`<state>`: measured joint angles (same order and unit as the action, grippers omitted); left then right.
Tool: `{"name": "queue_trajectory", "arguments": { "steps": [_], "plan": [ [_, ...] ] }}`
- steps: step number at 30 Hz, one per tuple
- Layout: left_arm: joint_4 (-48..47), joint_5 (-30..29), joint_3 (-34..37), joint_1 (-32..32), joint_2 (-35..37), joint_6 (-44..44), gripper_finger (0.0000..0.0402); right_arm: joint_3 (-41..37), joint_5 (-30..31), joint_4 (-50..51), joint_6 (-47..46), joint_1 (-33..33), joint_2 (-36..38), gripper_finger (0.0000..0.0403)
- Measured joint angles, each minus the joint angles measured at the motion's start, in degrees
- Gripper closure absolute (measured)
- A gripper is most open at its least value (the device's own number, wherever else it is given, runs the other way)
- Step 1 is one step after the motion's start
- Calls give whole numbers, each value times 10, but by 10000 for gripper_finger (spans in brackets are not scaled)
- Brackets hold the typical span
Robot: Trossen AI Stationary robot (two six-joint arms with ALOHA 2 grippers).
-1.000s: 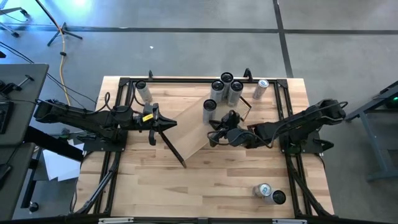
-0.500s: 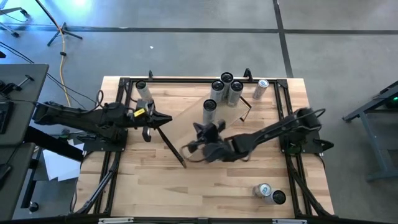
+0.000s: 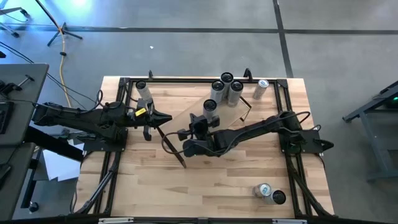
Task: Place canned beverage on shelf
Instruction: Put the white-blue soda can on the shelf and align it with the other white-blue soda can
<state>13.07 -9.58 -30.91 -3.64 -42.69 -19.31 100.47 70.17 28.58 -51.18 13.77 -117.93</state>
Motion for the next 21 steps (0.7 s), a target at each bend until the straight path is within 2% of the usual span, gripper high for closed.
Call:
{"name": "queue_trajectory", "arguments": {
  "steps": [7, 21],
  "plan": [
    [0, 0, 0, 0, 0, 0, 398, 0, 3, 48, -15, -13, 0, 403],
    [0, -2, 0, 0, 0, 19, 398, 0, 3, 269, -214, -22, 2, 403]
  ]
}}
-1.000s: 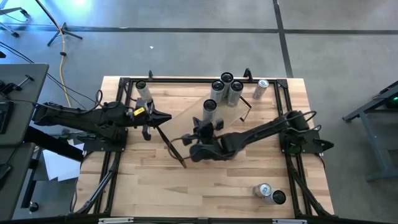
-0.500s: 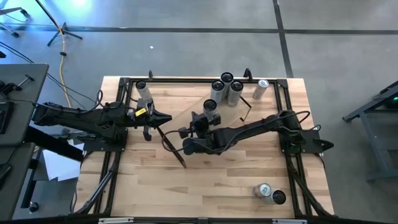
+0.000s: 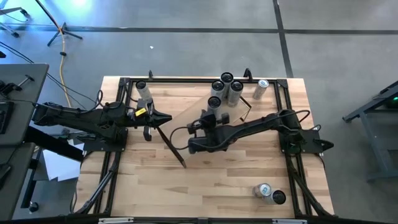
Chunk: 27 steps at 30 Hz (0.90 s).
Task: Place canned beverage on shelf
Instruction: Put the white-blue soda can on the shelf and align it with the other white-blue soda can
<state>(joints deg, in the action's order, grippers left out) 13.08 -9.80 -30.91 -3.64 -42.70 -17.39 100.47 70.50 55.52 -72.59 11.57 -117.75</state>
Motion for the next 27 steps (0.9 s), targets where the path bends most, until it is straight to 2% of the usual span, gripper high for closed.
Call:
{"name": "queue_trajectory", "arguments": {
  "steps": [7, 27],
  "plan": [
    [0, 0, 0, 0, 0, 0, 398, 0, 0, 84, -84, 0, 0, 403],
    [-1, 0, 0, 0, 0, -3, 398, 0, -17, 166, -95, -15, 26, 403]
  ]
}}
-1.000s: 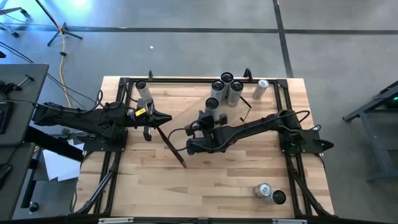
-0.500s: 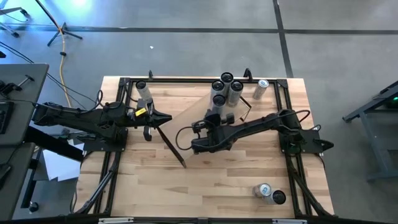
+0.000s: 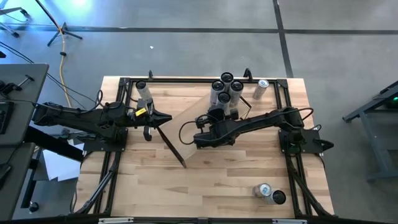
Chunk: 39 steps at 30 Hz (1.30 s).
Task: Place canned beverage on shelf
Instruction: Put the white-blue soda can on the shelf and align it with the other white-blue soda can
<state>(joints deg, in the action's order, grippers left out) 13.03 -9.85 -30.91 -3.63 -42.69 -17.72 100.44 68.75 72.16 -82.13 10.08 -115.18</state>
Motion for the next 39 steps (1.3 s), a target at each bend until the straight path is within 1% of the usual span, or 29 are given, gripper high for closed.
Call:
{"name": "queue_trajectory", "arguments": {
  "steps": [5, 7, 9, 13, 17, 18, 20, 22, 25, 29, 31, 34, 36, 38, 39],
  "plan": [
    [0, 0, 0, 0, 0, 0, 398, 0, -1, -21, 10, 14, 14, 403],
    [0, 0, 0, 0, 0, 0, 398, 0, -8, -47, 40, 20, 20, 403],
    [1, 0, 0, 0, 0, 0, 398, 0, -24, -85, 95, 26, 27, 403],
    [1, 0, 0, 0, 0, 0, 398, 0, -94, -162, 254, 42, 48, 403],
    [1, 0, 0, 0, 0, -1, 398, 0, -201, -237, 405, 62, 74, 403],
    [1, 0, 0, 0, 0, -1, 398, 0, -220, -240, 428, 67, 80, 403],
    [1, 0, 0, 0, 0, -1, 398, 0, -234, -231, 447, 78, 94, 403],
    [1, 0, 0, 0, 0, -1, 398, 0, -228, -201, 440, 89, 107, 403],
    [1, 0, 0, 0, 0, -1, 398, 0, -202, -141, 394, 107, 122, 403],
    [1, 0, 0, 0, 0, -1, 398, -1, -182, -42, 307, 139, 141, 403],
    [1, 0, 0, 0, 0, -1, 398, -31, -179, -25, 251, 161, 164, 403],
    [4, 0, 0, 0, 0, -1, 398, -126, -167, -63, 155, 198, 224, 403],
    [5, 0, 0, 0, 0, -2, 398, -208, -165, -126, 105, 217, 267, 403],
    [6, 0, 0, 0, 0, -2, 398, -280, -168, -218, 95, 223, 299, 403],
    [6, 0, 0, 0, 0, -2, 398, -310, -166, -275, 106, 220, 309, 403]
  ]
}}
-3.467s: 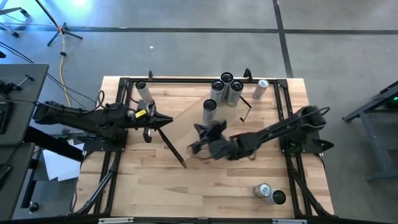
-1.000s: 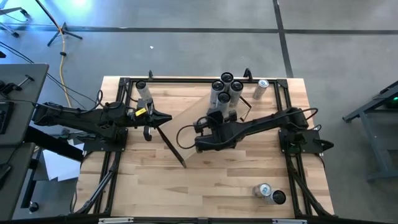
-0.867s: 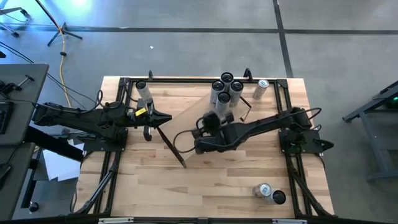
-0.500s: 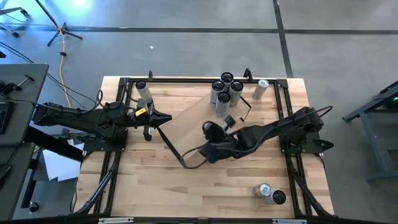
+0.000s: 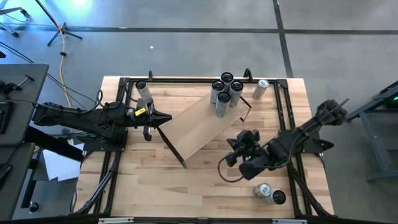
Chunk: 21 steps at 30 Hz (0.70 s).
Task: Place canned beverage on shelf
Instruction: Put the white-blue soda can on the shelf and align it with the other white-blue soda can
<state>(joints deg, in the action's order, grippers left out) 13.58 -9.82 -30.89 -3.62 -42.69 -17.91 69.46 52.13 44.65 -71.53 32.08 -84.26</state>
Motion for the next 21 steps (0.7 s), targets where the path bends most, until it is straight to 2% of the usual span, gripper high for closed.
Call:
{"name": "queue_trajectory", "arguments": {
  "steps": [4, 7, 14, 21],
  "plan": [
    [0, 0, 0, 0, 0, 0, 398, -74, -3, -228, 137, -37, 5, 403],
    [0, -4, 0, 0, 0, 0, 398, -93, 5, -324, 231, -71, -5, 403],
    [0, -13, 0, 0, 0, 0, 398, -88, 14, -344, 322, -150, -11, 403],
    [0, -13, 0, 0, 0, 0, 398, -88, -13, -359, 366, -168, -11, 403]
  ]
}}
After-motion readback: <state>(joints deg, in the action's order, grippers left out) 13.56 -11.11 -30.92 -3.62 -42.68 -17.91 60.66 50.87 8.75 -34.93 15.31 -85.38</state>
